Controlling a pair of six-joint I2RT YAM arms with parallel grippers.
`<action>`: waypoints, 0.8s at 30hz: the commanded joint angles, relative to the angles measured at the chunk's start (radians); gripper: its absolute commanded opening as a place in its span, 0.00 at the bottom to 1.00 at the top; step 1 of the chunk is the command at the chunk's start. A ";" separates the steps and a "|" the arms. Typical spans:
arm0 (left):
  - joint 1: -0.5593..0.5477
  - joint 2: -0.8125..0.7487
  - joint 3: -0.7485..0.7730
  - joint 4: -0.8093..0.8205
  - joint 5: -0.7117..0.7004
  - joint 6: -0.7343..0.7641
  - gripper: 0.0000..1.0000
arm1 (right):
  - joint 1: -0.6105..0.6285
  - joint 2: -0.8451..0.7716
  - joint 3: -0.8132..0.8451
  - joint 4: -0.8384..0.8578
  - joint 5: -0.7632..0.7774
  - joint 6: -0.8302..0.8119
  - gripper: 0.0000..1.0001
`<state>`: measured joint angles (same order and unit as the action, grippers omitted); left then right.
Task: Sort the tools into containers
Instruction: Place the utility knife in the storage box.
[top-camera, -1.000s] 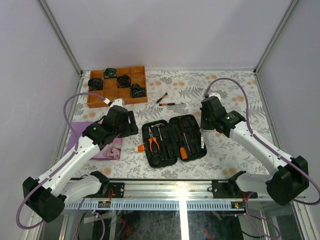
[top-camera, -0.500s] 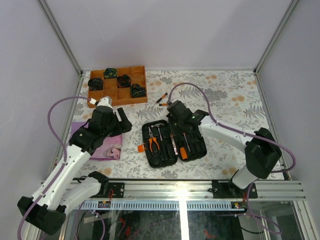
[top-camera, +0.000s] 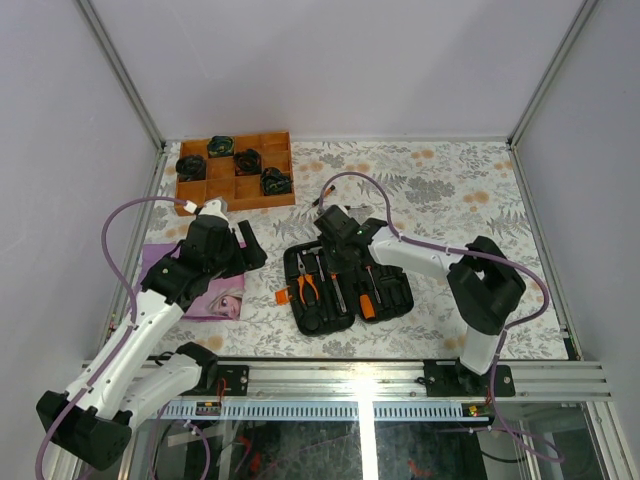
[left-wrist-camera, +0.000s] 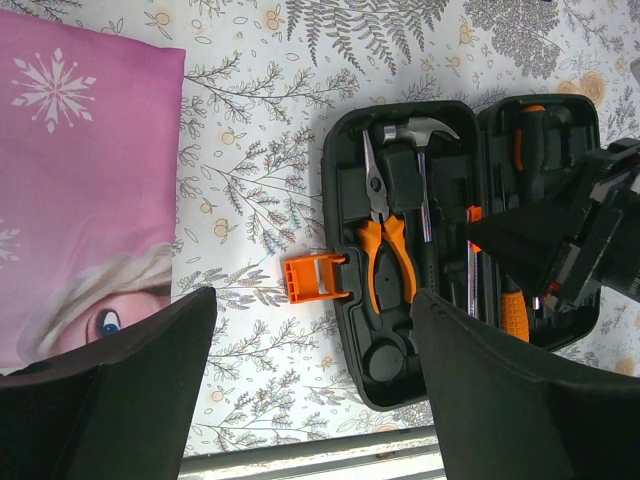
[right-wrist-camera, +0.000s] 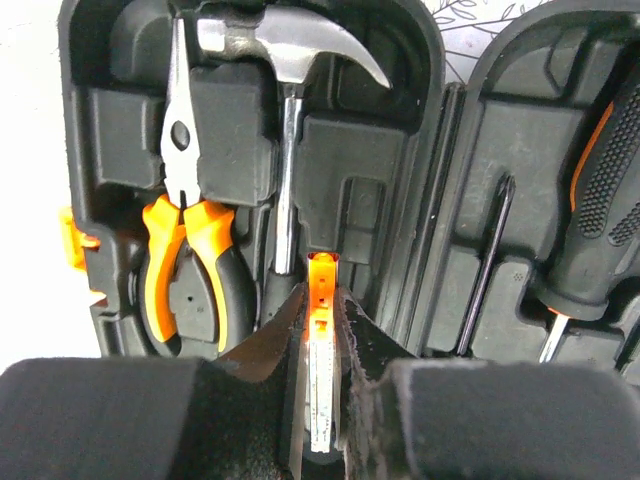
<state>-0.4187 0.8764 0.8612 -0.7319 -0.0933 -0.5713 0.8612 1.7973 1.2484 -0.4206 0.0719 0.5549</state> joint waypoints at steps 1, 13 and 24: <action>0.004 -0.006 -0.011 0.041 0.017 0.008 0.78 | 0.006 0.026 0.051 0.004 0.066 0.008 0.01; 0.004 0.000 -0.016 0.048 0.029 0.008 0.78 | 0.006 0.079 0.066 -0.007 0.122 0.020 0.19; 0.004 0.006 -0.016 0.052 0.035 0.008 0.78 | 0.007 0.044 0.063 0.018 0.072 0.006 0.33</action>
<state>-0.4187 0.8864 0.8543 -0.7265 -0.0822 -0.5713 0.8639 1.8748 1.2800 -0.4126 0.1543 0.5724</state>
